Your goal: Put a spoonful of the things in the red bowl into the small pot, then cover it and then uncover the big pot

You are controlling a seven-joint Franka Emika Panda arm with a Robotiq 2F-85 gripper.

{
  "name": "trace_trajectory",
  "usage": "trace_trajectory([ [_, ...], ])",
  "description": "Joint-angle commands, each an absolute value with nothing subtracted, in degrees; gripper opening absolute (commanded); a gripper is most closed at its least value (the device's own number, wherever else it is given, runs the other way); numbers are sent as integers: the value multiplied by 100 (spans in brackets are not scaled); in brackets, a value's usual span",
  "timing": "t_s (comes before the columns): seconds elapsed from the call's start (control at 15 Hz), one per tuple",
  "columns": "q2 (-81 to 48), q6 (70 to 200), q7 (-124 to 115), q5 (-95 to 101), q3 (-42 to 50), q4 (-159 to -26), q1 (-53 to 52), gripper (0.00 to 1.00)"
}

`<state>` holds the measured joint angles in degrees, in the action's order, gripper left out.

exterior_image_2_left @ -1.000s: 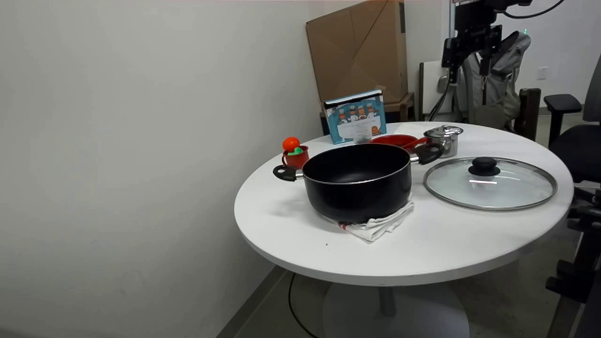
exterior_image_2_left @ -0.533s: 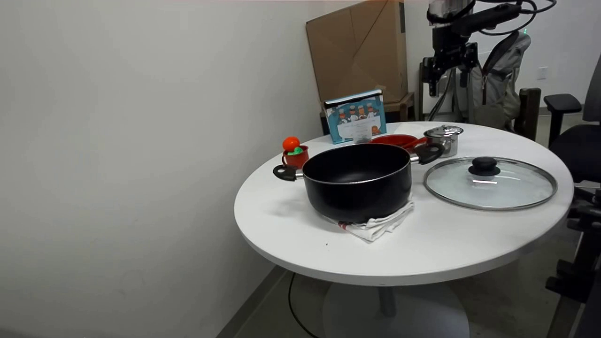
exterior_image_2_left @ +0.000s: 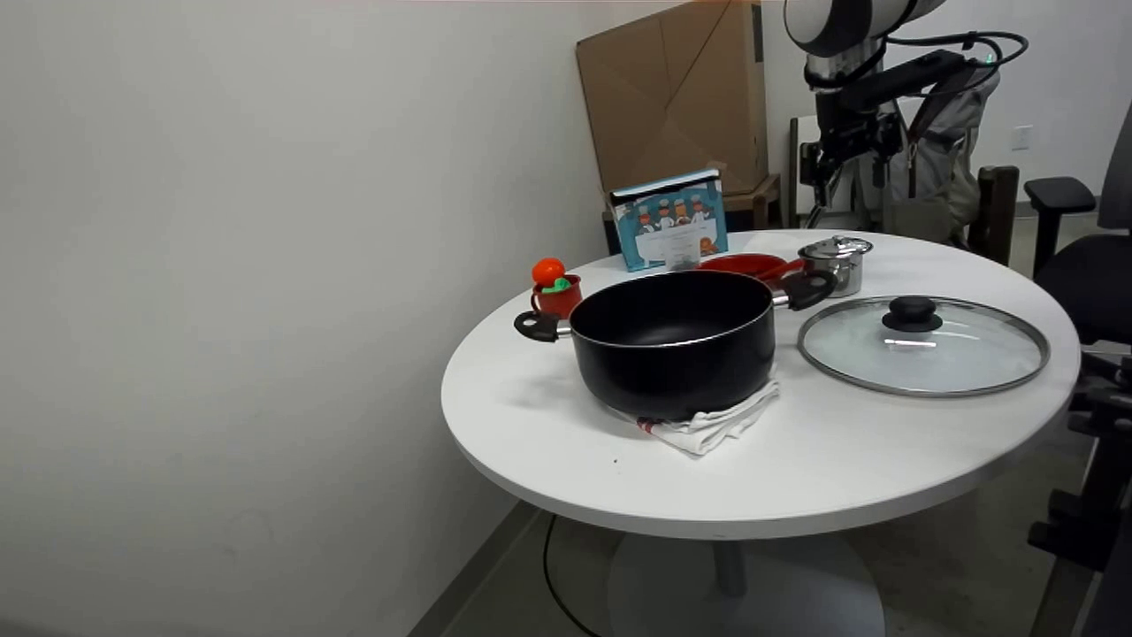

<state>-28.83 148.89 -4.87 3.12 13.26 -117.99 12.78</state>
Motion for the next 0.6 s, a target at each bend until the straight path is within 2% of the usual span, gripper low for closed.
trace_trajectory([
  [0.0, -3243, 14684, -615, 289, 1394, -11399, 1259, 100],
  [0.53, -3664, 14740, -563, 296, 1288, -11167, 1187, 100],
])
